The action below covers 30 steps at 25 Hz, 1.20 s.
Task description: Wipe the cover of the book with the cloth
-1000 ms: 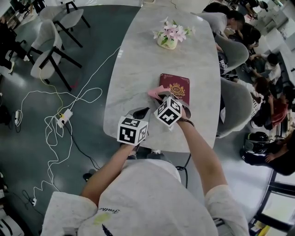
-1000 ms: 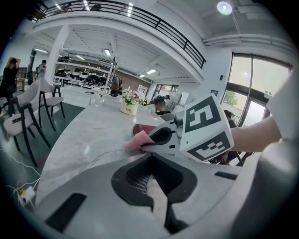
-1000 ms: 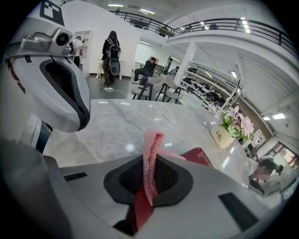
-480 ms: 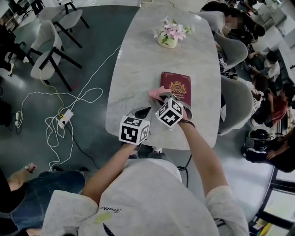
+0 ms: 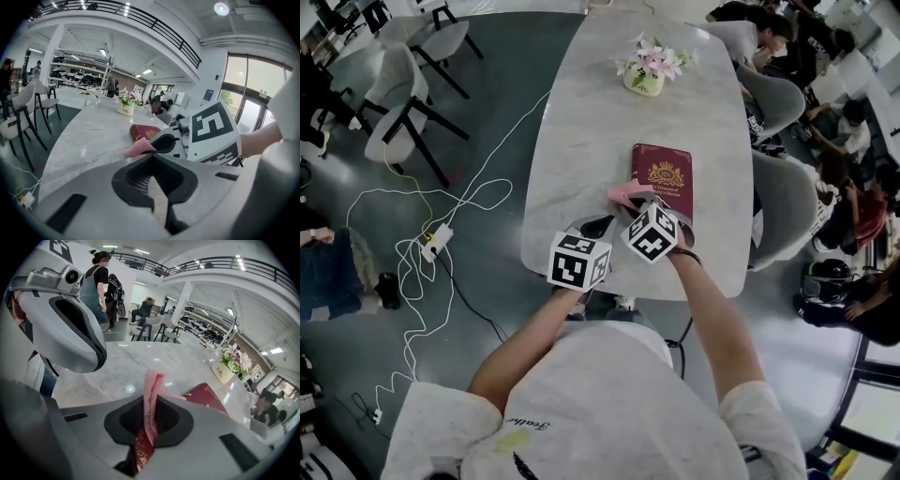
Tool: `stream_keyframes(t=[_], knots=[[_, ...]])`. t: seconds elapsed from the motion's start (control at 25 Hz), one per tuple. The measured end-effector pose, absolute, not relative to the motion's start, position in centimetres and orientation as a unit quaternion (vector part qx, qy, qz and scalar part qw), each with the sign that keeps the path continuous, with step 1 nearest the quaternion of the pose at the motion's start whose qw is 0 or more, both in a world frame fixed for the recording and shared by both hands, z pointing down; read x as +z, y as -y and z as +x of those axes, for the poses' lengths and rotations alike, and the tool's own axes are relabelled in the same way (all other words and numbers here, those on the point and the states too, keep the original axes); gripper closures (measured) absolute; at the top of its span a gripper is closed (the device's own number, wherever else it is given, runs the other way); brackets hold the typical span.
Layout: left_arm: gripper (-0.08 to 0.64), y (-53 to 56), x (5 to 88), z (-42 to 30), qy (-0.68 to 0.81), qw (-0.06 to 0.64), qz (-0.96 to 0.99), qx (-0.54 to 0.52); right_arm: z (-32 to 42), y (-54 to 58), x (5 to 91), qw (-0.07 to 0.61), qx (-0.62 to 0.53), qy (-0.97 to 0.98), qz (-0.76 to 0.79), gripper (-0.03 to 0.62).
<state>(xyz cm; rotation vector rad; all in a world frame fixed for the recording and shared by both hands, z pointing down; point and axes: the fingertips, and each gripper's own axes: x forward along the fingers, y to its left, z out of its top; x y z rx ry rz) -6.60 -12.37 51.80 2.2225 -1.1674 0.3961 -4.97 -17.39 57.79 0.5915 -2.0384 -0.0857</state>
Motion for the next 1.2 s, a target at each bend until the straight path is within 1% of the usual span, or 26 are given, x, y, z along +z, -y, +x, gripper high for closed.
stream_keyframes(t=[0.68, 1.0, 1.2], knots=[[0.552, 11.2, 51.2, -7.3, 0.415, 0.286, 0.851, 0.146, -5.4, 14.5, 57.6, 0.474, -0.002, 0.834, 0.281, 0.572], [0.552, 10.8, 51.2, -7.1, 0.396, 0.291, 0.859, 0.145, -5.3, 13.2, 57.6, 0.458, 0.031, 0.832, 0.311, 0.572], [0.552, 10.7, 51.1, -6.0, 0.384, 0.291, 0.864, 0.147, -4.3, 13.2, 57.2, 0.435, 0.061, 0.834, 0.334, 0.572]])
